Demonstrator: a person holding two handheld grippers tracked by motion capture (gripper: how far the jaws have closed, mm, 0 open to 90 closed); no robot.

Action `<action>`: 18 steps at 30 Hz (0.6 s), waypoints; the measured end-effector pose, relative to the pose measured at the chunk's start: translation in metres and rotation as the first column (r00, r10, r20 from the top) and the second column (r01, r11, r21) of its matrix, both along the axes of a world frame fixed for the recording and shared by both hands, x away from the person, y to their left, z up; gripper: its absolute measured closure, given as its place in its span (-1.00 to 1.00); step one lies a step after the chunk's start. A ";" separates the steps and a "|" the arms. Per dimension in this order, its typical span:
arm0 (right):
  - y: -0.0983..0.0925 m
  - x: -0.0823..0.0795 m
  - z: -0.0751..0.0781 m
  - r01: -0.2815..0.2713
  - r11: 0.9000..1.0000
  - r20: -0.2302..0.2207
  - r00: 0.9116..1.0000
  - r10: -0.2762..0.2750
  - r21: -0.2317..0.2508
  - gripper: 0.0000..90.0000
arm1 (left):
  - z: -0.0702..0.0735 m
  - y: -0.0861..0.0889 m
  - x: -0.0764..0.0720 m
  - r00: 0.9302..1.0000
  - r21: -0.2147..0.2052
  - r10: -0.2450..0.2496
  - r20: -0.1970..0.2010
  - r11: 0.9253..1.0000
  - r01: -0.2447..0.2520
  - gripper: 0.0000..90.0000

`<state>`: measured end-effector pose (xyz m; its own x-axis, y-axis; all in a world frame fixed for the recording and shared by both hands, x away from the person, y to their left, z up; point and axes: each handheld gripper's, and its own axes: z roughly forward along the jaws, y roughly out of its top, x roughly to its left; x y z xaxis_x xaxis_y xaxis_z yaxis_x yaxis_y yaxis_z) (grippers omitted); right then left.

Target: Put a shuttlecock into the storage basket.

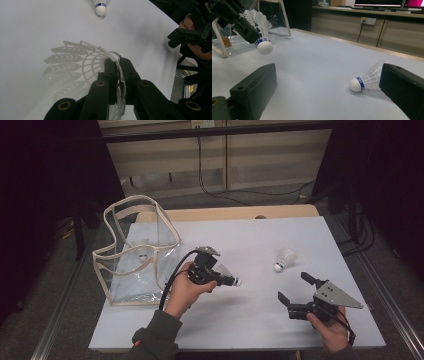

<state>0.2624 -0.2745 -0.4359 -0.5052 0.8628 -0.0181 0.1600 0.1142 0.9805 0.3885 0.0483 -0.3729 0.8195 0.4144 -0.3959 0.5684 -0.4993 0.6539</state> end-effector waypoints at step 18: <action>0.001 0.000 0.000 -0.003 1.000 -0.002 1.000 0.003 0.000 -0.97 | 0.022 0.006 0.004 1.000 0.028 0.012 0.017 1.000 -0.013 0.90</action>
<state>0.2622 -0.2736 -0.4357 -0.5077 0.8614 -0.0171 0.1618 0.1149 0.9801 0.3927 0.0544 -0.3505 0.8207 0.4355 -0.3699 0.5636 -0.5109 0.6491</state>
